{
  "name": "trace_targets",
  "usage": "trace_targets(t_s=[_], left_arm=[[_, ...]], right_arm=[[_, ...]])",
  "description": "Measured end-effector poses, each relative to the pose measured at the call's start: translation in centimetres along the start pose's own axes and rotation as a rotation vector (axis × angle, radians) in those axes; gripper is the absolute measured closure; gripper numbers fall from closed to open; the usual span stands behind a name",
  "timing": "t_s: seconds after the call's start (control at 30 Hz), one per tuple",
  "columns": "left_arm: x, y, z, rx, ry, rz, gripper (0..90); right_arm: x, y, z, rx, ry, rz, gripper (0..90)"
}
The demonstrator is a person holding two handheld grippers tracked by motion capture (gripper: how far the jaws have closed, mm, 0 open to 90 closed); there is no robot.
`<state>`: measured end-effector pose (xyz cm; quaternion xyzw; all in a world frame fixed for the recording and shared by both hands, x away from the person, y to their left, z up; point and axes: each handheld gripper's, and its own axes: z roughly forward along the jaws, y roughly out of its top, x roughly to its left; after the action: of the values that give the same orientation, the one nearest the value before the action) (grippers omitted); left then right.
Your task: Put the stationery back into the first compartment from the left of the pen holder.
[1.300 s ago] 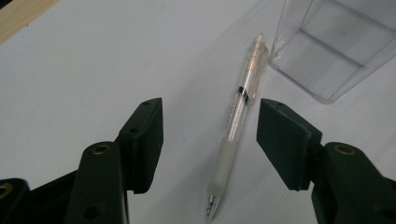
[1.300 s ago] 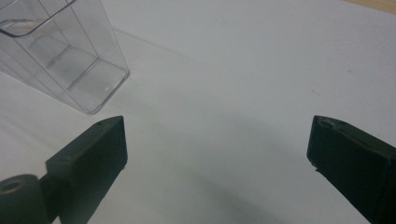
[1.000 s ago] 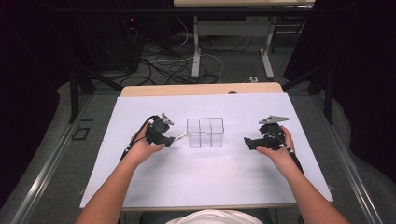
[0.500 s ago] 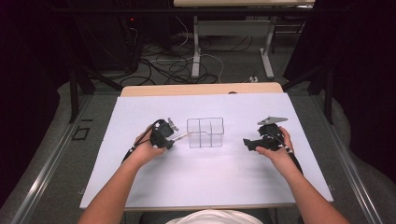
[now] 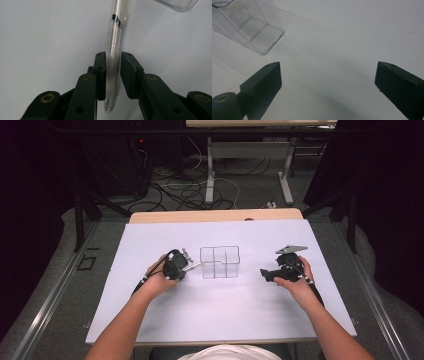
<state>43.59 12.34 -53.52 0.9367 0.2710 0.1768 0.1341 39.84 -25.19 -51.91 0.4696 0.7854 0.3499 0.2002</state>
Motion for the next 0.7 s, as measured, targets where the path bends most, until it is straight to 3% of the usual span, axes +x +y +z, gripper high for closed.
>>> trace_targets(t_s=[0.33, 0.7], left_arm=[[0.18, -0.07, 0.02, 0.003, -0.006, 0.005, 79.0], [0.46, -0.11, -0.02, 0.003, -0.027, -0.047, 79.6]], right_arm=[[0.06, 0.00, 0.09, 0.002, 0.004, 0.003, 7.1], [0.17, 0.02, 0.09, 0.000, 0.001, 0.006, 8.1]])
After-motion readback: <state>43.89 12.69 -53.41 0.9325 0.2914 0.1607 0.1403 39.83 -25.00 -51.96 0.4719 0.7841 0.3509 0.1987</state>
